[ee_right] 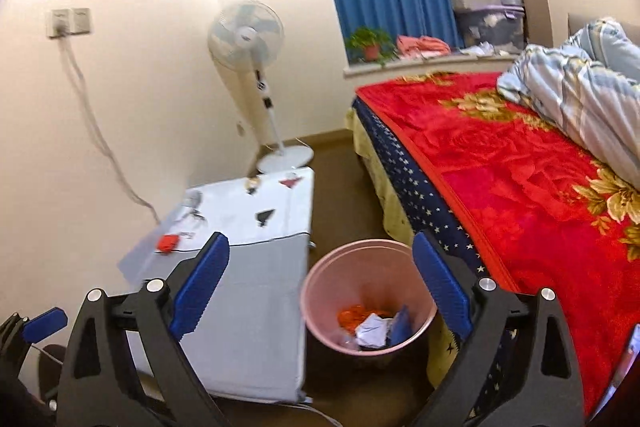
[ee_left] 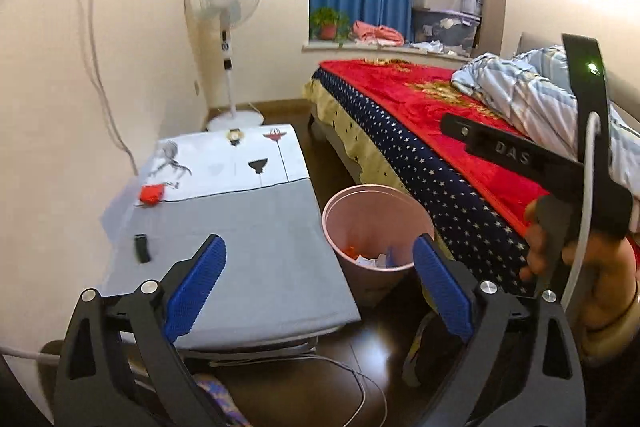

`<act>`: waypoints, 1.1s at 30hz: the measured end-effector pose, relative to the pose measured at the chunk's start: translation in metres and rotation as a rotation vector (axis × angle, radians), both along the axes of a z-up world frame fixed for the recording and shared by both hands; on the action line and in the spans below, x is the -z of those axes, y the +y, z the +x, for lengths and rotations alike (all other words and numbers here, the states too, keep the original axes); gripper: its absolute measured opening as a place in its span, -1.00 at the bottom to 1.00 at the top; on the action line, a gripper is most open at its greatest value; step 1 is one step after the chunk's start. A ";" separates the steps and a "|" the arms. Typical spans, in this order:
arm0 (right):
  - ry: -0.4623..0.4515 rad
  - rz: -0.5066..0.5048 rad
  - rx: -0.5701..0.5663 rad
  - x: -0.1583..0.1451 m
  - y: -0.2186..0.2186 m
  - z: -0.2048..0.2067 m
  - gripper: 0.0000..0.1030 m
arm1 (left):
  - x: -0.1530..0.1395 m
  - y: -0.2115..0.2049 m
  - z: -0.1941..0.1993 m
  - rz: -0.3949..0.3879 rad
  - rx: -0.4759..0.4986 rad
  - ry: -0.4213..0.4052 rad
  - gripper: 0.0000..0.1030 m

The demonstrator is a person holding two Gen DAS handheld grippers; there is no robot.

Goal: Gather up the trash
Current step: 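Move both tools back over the table toward the red package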

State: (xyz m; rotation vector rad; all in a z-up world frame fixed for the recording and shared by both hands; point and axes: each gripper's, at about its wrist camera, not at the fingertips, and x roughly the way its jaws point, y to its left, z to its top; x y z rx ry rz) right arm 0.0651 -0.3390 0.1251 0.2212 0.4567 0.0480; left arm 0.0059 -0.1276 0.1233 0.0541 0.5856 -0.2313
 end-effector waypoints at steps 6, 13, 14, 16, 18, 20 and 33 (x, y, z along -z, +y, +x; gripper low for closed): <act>-0.042 -0.038 -0.031 -0.020 0.030 -0.034 0.81 | -0.019 0.033 -0.022 -0.002 -0.050 -0.046 0.78; -0.054 -0.089 -0.081 -0.025 0.064 -0.023 0.87 | -0.028 0.070 -0.002 0.018 -0.104 -0.069 0.81; -0.052 -0.093 -0.091 -0.024 0.068 -0.017 0.87 | -0.027 0.076 0.007 0.017 -0.123 -0.070 0.81; -0.047 -0.104 -0.123 -0.018 0.083 0.004 0.87 | -0.023 0.091 0.023 0.010 -0.168 -0.071 0.81; -0.040 -0.117 -0.155 -0.008 0.103 0.031 0.87 | -0.015 0.109 0.042 0.025 -0.235 -0.074 0.81; -0.035 -0.121 -0.183 0.003 0.122 0.058 0.87 | -0.005 0.127 0.058 0.045 -0.297 -0.077 0.81; 0.028 -0.191 -0.352 0.098 0.266 0.231 0.87 | 0.048 0.236 0.150 0.162 -0.652 -0.018 0.81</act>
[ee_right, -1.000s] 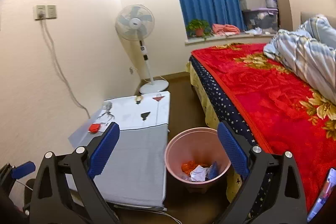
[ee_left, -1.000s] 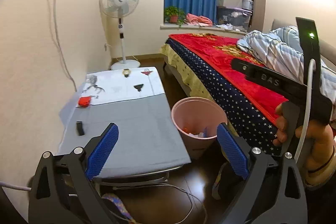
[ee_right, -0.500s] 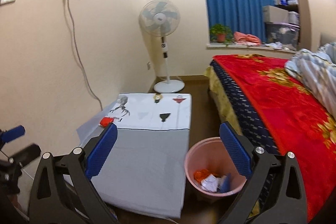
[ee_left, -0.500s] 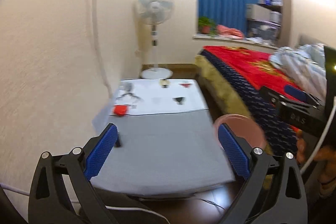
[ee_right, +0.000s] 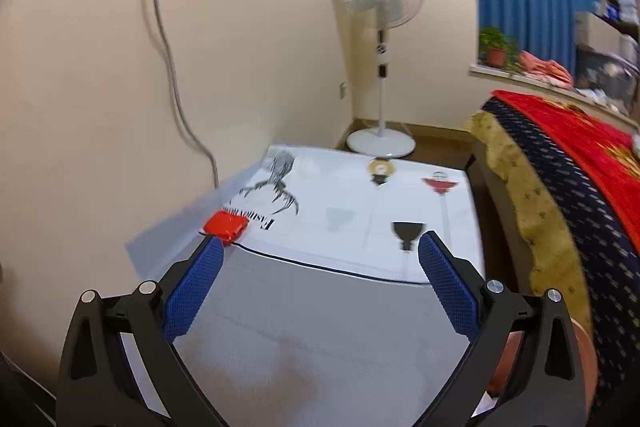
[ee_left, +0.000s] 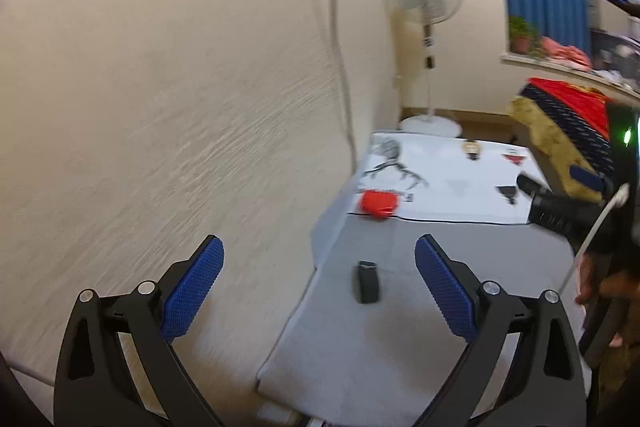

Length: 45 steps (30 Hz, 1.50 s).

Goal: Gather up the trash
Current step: 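Move both tools back over the table toward the red package, then close the right tool on the red wrapped package and lift it, then grasp the black strap object with the left tool while the right tool holds the package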

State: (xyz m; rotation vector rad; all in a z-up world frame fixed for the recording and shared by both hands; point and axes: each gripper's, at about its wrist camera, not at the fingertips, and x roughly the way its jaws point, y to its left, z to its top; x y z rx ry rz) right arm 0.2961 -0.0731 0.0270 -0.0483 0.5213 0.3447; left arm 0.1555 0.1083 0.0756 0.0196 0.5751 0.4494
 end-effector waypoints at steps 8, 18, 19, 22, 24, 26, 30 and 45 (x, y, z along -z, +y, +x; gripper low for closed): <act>0.094 -0.058 -0.144 0.070 0.079 0.072 0.87 | 0.012 0.031 0.043 -0.073 -0.063 0.018 0.81; 0.165 -0.049 -0.223 0.131 0.155 0.129 0.87 | 0.035 0.035 0.053 -0.037 -0.071 0.076 0.81; 0.173 -0.050 -0.228 0.133 0.161 0.132 0.87 | 0.036 0.035 0.054 -0.030 -0.071 0.081 0.81; 0.205 -0.062 -0.250 0.137 0.177 0.142 0.87 | 0.035 0.034 0.054 -0.028 -0.068 0.074 0.81; 0.217 -0.083 -0.259 0.140 0.189 0.149 0.87 | 0.037 0.034 0.055 -0.022 -0.066 0.077 0.81; 0.253 -0.119 -0.281 0.145 0.201 0.157 0.54 | 0.037 0.035 0.056 -0.026 -0.064 0.080 0.81; 0.251 -0.109 -0.311 0.145 0.200 0.154 0.18 | 0.037 0.036 0.054 -0.037 -0.061 0.077 0.81; 0.118 -0.072 -0.060 0.000 -0.031 0.011 0.19 | 0.024 -0.005 0.049 -0.201 0.164 0.021 0.81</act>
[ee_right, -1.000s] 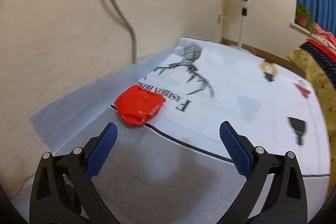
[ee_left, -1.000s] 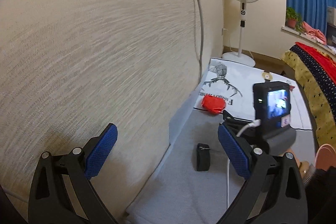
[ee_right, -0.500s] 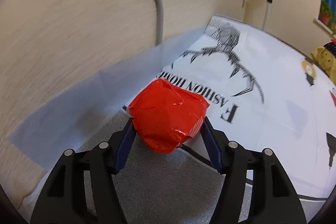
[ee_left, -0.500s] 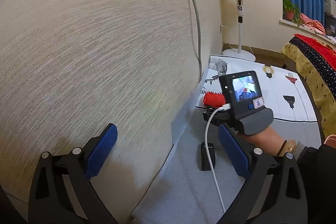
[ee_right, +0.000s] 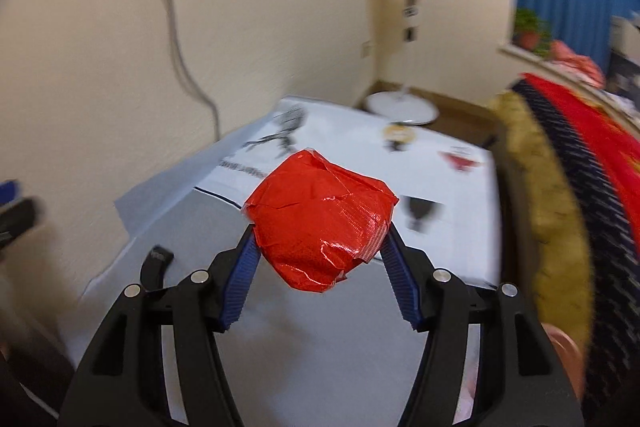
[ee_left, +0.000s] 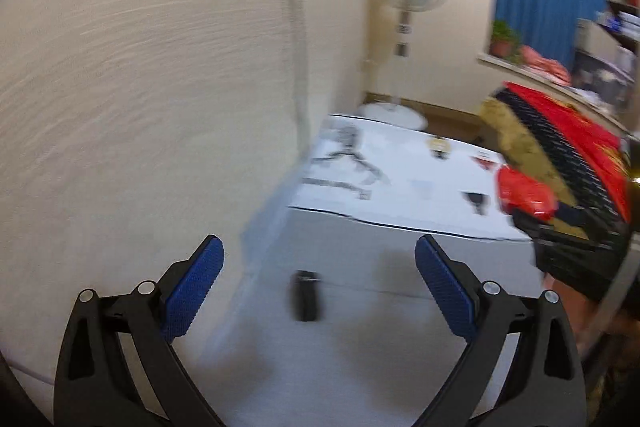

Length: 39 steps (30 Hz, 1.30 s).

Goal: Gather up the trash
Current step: 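Grasp the black strap object with the left tool while the right tool holds the package, then carry both items over the wastebasket and open both tools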

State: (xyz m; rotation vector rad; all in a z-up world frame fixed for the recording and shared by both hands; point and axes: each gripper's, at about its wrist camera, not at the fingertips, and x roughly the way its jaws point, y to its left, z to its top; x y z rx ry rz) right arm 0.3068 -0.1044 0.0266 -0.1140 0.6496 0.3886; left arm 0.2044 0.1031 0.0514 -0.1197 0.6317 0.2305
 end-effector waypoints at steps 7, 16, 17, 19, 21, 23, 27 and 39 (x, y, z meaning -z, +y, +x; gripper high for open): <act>-0.017 0.095 0.199 -0.024 -0.094 -0.088 0.20 | 0.022 -0.007 0.027 -0.256 0.110 -0.027 0.81; -0.017 0.045 0.241 -0.006 -0.124 -0.112 0.20 | 0.127 0.003 0.065 -0.057 -0.186 0.148 0.80; -0.010 0.045 0.245 -0.005 -0.126 -0.112 0.20 | 0.139 0.004 0.065 -0.048 -0.189 0.163 0.73; -0.002 0.050 0.247 -0.002 -0.129 -0.111 0.20 | 0.154 0.008 0.065 -0.046 -0.167 0.172 0.53; 0.001 0.043 0.247 -0.001 -0.130 -0.109 0.21 | 0.164 0.007 0.066 -0.020 -0.136 0.169 0.37; 0.003 0.042 0.247 0.000 -0.129 -0.107 0.21 | 0.168 0.010 0.067 0.007 -0.114 0.170 0.33; 0.009 0.038 0.228 0.003 -0.124 -0.102 0.21 | 0.179 0.023 0.078 -0.032 -0.109 0.214 -0.33; -0.014 0.026 0.202 0.001 -0.121 -0.106 0.21 | 0.153 0.020 0.057 -0.082 -0.044 0.095 -0.55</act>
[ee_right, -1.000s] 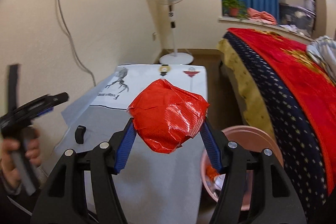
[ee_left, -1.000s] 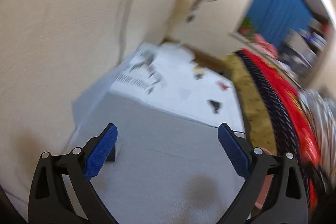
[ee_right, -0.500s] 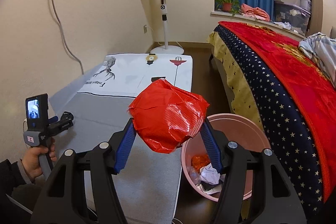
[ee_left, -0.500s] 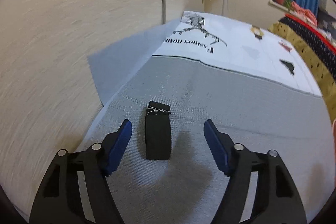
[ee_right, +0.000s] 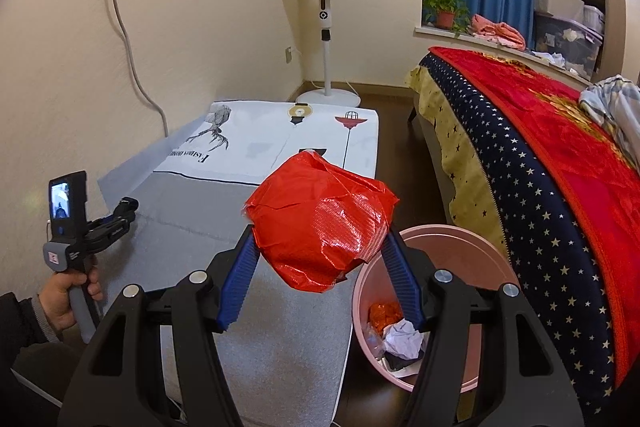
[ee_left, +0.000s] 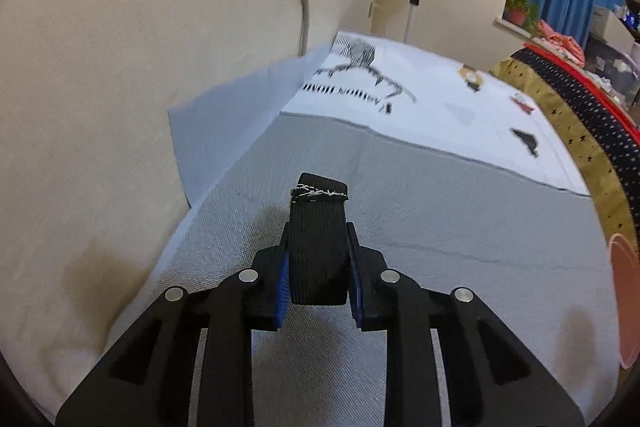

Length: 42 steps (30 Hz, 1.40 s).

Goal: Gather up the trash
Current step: 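Carry both items over the wastebasket and open both tools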

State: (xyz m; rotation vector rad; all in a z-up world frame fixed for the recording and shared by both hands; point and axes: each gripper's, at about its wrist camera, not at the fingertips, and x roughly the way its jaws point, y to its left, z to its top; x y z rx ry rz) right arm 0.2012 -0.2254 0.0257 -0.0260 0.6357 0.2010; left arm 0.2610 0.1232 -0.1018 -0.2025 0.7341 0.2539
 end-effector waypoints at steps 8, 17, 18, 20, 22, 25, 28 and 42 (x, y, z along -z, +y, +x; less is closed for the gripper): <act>-0.038 0.018 0.013 -0.012 -0.012 -0.007 0.21 | -0.107 -0.027 -0.051 -0.058 0.173 -0.248 -0.55; -0.096 0.074 0.033 -0.033 -0.041 -0.024 0.21 | -0.214 -0.122 -0.113 0.203 0.362 -0.406 -0.55; -0.107 0.089 0.039 -0.037 -0.047 -0.028 0.21 | -0.222 -0.129 -0.120 0.180 0.376 -0.410 -0.55; -0.126 0.108 0.052 -0.043 -0.056 -0.036 0.21 | -0.236 -0.150 -0.129 0.139 0.413 -0.408 -0.55; -0.144 0.123 0.061 -0.048 -0.066 -0.044 0.21 | -0.242 -0.165 -0.132 0.103 0.447 -0.399 -0.55; -0.177 0.130 0.084 -0.054 -0.084 -0.058 0.21 | -0.248 -0.199 -0.134 0.078 0.517 -0.382 -0.55; -0.187 0.141 0.122 -0.056 -0.105 -0.066 0.21 | -0.249 -0.236 -0.134 0.109 0.585 -0.381 -0.55; -0.030 0.063 0.316 -0.017 -0.162 -0.035 0.21 | -0.148 -0.340 -0.047 0.042 0.793 -0.167 -0.55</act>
